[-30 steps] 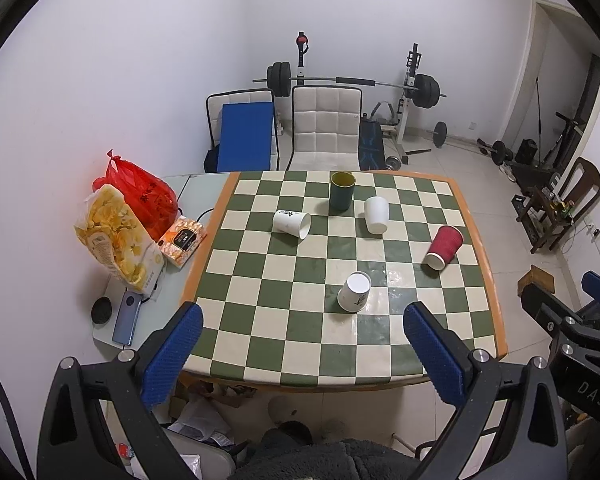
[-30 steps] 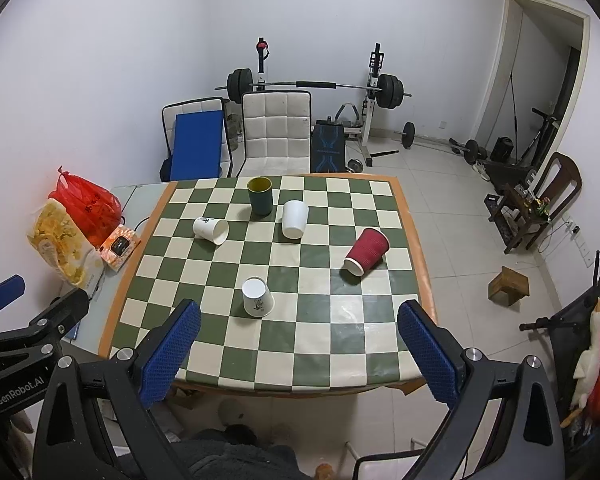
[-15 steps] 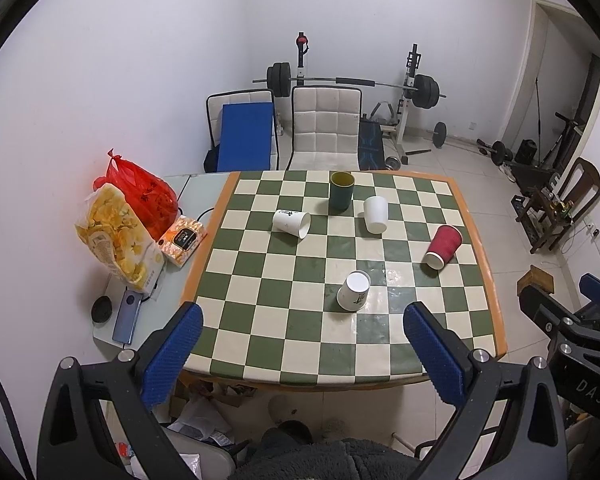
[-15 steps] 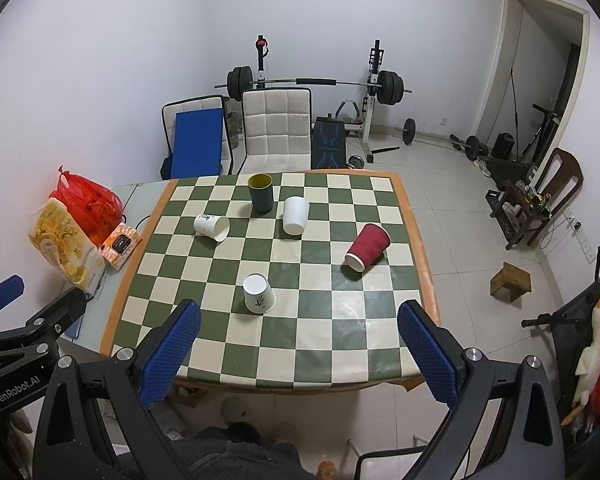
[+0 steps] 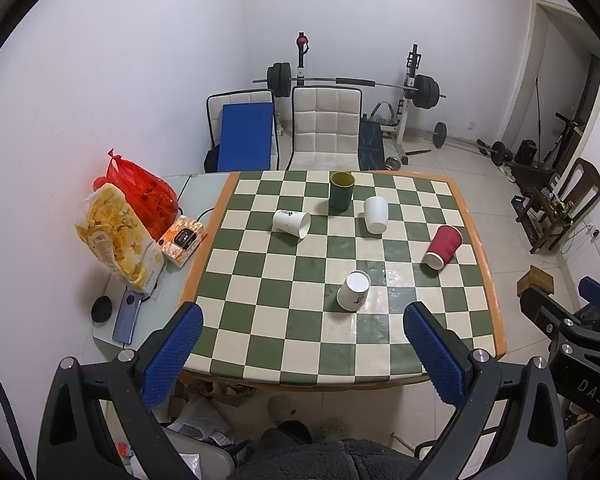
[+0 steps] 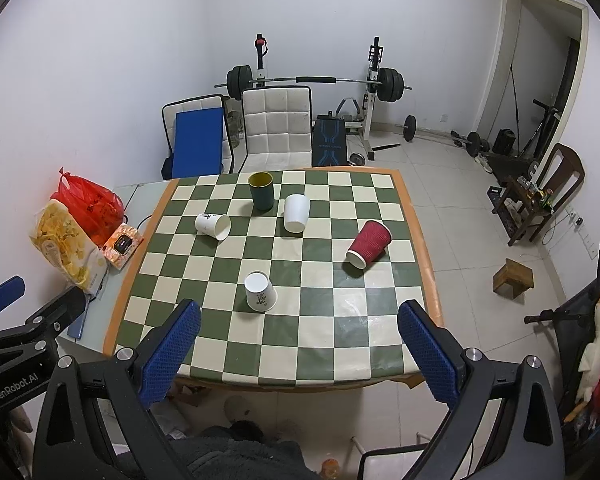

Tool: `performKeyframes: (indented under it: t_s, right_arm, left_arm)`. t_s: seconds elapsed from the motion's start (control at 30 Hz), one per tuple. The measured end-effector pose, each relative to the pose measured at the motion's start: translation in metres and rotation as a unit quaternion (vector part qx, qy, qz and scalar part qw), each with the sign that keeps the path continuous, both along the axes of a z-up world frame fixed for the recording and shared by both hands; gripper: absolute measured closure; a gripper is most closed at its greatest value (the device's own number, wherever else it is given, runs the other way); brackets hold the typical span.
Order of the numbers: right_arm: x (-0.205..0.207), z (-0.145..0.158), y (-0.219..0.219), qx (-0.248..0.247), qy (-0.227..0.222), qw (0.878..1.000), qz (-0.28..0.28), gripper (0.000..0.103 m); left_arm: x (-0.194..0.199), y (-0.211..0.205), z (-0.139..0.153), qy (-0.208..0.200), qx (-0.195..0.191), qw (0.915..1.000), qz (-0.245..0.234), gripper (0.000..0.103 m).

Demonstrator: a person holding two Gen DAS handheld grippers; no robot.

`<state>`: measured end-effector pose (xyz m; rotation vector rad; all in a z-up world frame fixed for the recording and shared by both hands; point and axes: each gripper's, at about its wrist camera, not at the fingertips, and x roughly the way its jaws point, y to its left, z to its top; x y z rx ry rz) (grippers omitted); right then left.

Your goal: Flip cup upside down

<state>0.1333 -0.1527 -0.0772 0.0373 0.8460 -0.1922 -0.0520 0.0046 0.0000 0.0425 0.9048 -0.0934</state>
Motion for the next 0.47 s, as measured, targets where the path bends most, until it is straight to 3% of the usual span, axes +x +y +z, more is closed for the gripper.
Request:
performKeyframes:
  t_s: [0.47]
  right_arm:
    - [-0.0018, -0.0016, 0.0005, 0.005, 0.003, 1.000, -0.002, 0.002]
  left_arm:
    - [0.0003, -0.0011, 0.0009, 0.001, 0.000, 1.0000, -0.001, 0.000]
